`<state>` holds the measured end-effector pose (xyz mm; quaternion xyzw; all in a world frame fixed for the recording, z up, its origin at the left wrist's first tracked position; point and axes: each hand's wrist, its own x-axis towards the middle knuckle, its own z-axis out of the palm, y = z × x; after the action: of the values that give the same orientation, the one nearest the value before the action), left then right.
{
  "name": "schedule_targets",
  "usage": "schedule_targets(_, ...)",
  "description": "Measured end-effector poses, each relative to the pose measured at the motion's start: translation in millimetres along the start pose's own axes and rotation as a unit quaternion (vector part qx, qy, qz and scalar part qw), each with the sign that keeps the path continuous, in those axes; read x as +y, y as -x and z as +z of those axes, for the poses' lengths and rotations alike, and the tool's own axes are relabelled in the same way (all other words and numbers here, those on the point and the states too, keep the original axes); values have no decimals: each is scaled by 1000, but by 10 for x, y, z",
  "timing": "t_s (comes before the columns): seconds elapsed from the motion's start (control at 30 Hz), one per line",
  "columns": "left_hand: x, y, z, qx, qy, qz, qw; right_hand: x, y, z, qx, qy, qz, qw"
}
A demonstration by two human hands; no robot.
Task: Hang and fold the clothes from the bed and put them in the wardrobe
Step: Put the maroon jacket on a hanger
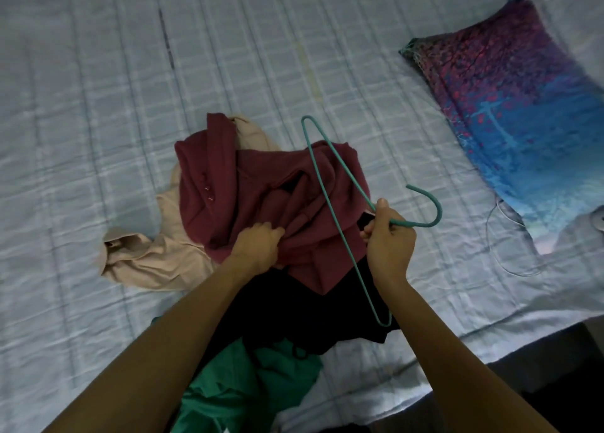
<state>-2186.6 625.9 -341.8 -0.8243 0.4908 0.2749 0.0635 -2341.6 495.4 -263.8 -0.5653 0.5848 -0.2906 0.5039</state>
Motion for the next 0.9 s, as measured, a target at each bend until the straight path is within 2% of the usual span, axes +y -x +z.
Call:
schedule_targets(0.17, -352, 407, -789, 109, 10, 36, 993, -414, 155, -64, -41, -13, -29, 999)
schedule_targets(0.33, -474, 903, -1477, 242, 17, 47, 969, -882, 465, -59, -98, 0, -99, 990)
schedule_targets(0.43, -455, 1230, -1809, 325, 7, 62, 944, -1178, 699, 22, -156, 5, -147, 977)
schedule_targets(0.53, -428, 1566, -2089, 396, 6, 74, 915, -1434, 952, 137, -209, 2, -159, 965)
schedule_targets(0.7, -460, 2041, -2626, 498, -14, 86, 863, -1818, 1368, 269, -211, 89, -243, 943)
schedule_targets(0.9, -470, 2554, -3162, 579, -47, 118, 806, -2351, 1767, 278, -228, 67, -310, 921)
